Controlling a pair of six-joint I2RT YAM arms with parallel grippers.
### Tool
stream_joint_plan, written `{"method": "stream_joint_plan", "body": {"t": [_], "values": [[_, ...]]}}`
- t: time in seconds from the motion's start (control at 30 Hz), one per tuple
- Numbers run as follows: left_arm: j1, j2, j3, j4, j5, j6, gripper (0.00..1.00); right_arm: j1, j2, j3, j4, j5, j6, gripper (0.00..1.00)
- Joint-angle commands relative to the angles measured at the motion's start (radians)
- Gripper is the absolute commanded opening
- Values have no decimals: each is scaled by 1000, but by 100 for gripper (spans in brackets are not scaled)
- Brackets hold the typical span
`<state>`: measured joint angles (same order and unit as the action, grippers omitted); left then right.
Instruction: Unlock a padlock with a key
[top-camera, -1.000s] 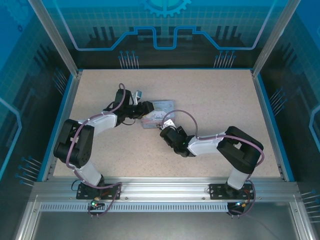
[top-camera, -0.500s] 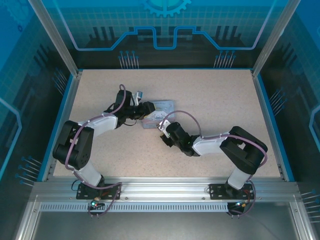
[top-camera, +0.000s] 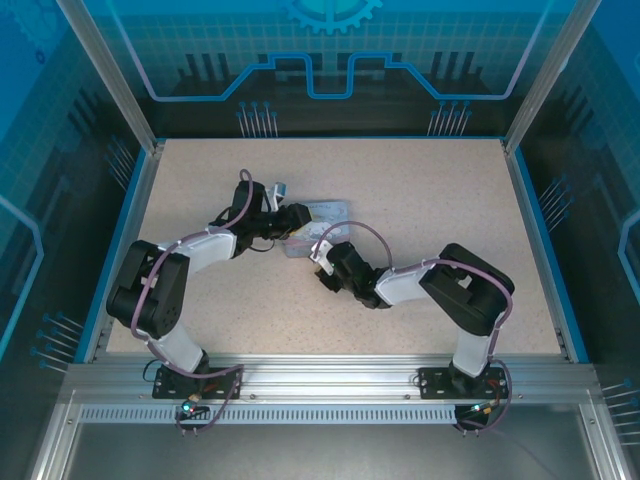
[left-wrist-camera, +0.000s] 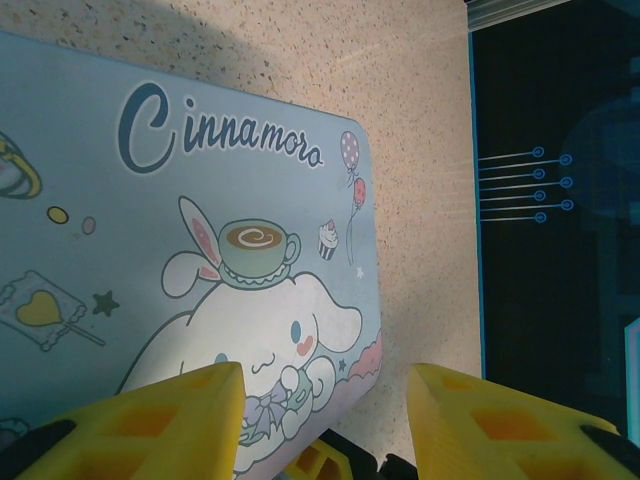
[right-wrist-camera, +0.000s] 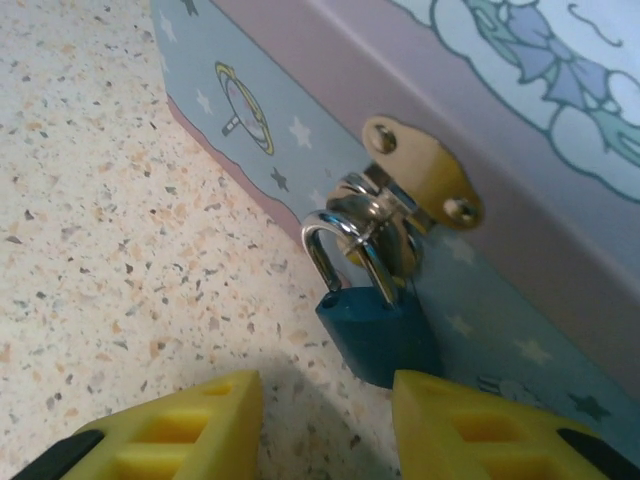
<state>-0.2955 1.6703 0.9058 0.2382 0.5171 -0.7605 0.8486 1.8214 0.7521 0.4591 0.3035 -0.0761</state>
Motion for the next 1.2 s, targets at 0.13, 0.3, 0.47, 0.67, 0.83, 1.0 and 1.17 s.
{"method": "stream_joint_plan", "body": {"t": [0.13, 0.3, 0.47, 0.67, 0.83, 1.0, 1.17], "values": [[-7, 12, -13, 22, 3, -3, 47, -23, 24, 26, 56, -179, -14, 34], [-6, 11, -19, 26, 5, -5, 46, -27, 10, 12, 40, -235, -8, 25], [-6, 8, -25, 34, 4, -8, 46, -35, -24, -14, 16, -247, 5, 19], [-7, -6, -43, 45, 2, -22, 46, -56, -125, -80, -10, -149, -14, 37], [-7, -25, -53, 50, 8, -32, 46, -53, -128, -94, 6, -71, -46, 47], [-16, -46, -72, 53, 11, -40, 46, -46, -144, -109, 44, -27, -50, 54], [-39, -77, -119, 83, 11, -71, 46, -48, -231, -177, 53, -49, 2, 62]]}}
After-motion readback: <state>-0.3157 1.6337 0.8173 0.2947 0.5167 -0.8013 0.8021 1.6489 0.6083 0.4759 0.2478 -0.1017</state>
